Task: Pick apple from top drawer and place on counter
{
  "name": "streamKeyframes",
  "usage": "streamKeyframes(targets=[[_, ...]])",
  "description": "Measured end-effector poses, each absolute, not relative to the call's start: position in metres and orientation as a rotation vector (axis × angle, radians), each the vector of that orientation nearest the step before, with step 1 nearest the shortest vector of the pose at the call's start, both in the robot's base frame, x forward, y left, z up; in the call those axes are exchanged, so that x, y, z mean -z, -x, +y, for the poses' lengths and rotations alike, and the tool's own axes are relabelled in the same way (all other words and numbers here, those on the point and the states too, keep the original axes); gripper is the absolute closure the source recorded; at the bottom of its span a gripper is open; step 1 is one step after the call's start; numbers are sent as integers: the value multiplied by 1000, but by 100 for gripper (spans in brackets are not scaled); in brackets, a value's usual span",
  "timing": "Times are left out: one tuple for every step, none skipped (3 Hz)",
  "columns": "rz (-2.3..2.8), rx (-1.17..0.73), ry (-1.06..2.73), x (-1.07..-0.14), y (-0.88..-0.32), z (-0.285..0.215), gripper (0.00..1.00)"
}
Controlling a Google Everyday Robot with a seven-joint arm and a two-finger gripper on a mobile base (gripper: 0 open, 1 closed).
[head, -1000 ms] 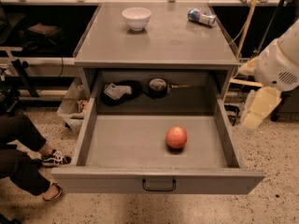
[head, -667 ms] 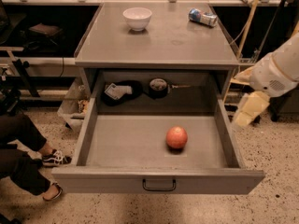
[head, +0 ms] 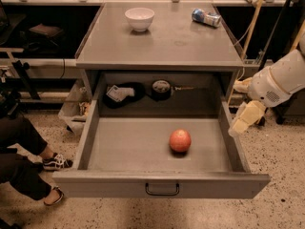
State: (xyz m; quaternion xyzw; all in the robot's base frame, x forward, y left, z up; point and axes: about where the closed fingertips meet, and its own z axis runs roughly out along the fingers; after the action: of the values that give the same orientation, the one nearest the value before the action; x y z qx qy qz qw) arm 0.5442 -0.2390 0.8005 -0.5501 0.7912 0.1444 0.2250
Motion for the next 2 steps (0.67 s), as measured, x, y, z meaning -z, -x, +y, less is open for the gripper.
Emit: streamKeyframes(targets=[[2167, -490, 1511, -757, -560, -217, 0], [2162, -540, 1468, -718, -585, -204, 0]])
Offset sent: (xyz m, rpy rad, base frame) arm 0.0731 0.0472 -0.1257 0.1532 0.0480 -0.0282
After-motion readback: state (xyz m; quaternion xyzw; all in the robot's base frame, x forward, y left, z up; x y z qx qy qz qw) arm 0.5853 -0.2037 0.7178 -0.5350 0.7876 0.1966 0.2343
